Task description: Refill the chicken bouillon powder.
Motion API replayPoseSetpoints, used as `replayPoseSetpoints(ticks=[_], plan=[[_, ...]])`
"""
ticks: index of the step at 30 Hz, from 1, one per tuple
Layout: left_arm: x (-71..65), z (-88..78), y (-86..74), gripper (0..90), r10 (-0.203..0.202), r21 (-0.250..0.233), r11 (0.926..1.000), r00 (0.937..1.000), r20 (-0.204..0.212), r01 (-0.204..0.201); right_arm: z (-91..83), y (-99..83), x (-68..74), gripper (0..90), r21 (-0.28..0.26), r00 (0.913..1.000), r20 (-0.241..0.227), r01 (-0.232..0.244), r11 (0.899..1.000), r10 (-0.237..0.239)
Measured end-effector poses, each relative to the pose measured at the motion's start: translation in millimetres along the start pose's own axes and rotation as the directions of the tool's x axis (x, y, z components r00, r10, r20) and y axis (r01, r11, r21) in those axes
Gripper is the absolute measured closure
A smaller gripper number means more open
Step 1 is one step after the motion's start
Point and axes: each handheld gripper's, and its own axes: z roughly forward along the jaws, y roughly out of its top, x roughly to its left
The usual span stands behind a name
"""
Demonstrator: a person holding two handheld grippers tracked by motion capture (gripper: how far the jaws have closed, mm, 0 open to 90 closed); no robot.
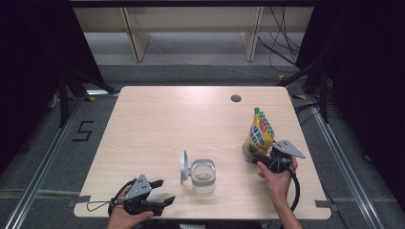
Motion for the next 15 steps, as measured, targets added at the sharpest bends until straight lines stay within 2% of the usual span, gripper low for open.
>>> replayPoseSetpoints(ticks=[2, 3, 4, 5, 7, 8, 9, 11, 12, 15], plan=[[0.2, 0.1, -0.1, 27.4, -0.002, 0.001, 1.0000, 1.0000, 0.000, 0.002, 0.1, -0.9, 1.1, 15.7, 0.002, 0.9997, 0.001, -0.025, 1.000, 0.025], [0.6, 0.7, -0.3, 27.4, -0.004, -0.001, 1.0000, 1.0000, 0.005, 0.004, 3.0, -1.8, -0.3, 15.9, -0.011, 0.9999, 0.011, 0.004, 1.000, -0.004], [0.6, 0.7, -0.3, 27.4, -0.004, -0.001, 1.0000, 1.0000, 0.005, 0.004, 3.0, -1.8, -0.3, 15.9, -0.011, 0.9999, 0.011, 0.004, 1.000, -0.004], [0.4, 0.8, -0.3, 27.4, -0.006, -0.002, 1.0000, 1.0000, 0.005, 0.006, 3.4, -3.8, 0.8, 16.4, -0.036, 1.0000, 0.004, 0.001, 0.999, -0.001], [-0.4, 0.4, -0.1, 27.4, -0.008, 0.002, 1.0000, 1.0000, -0.001, 0.008, 2.8, -4.5, 2.7, 16.8, -0.029, 0.9999, 0.011, 0.001, 1.000, -0.001], [-0.3, 0.5, -0.2, 27.4, -0.010, 0.000, 0.9999, 0.9999, 0.003, 0.010, 2.9, -4.8, 2.5, 17.2, -0.025, 0.9994, 0.020, 0.029, 0.999, -0.028], [-0.7, 0.1, -0.2, 27.4, -0.013, 0.001, 0.9999, 0.9999, -0.003, 0.013, 2.3, -5.7, 5.4, 17.6, -0.027, 0.9998, 0.016, 0.013, 1.000, -0.012], [0.3, 0.0, -0.1, 27.4, -0.004, -0.005, 1.0000, 1.0000, 0.004, 0.004, 2.8, -5.6, 4.0, 17.7, -0.017, 0.9974, 0.021, 0.069, 0.997, -0.068], [-0.7, 0.2, -0.5, 27.4, -0.024, -0.007, 0.9997, 0.9997, 0.002, 0.024, 4.2, -6.2, 6.6, 17.5, -0.019, 0.9966, 0.031, 0.077, 0.997, -0.077], [-0.3, 0.0, -0.4, 27.4, -0.014, -0.004, 0.9999, 0.9999, 0.001, 0.014, 5.6, -7.0, 8.6, 17.5, -0.027, 0.9947, 0.034, 0.098, 0.995, -0.097]])
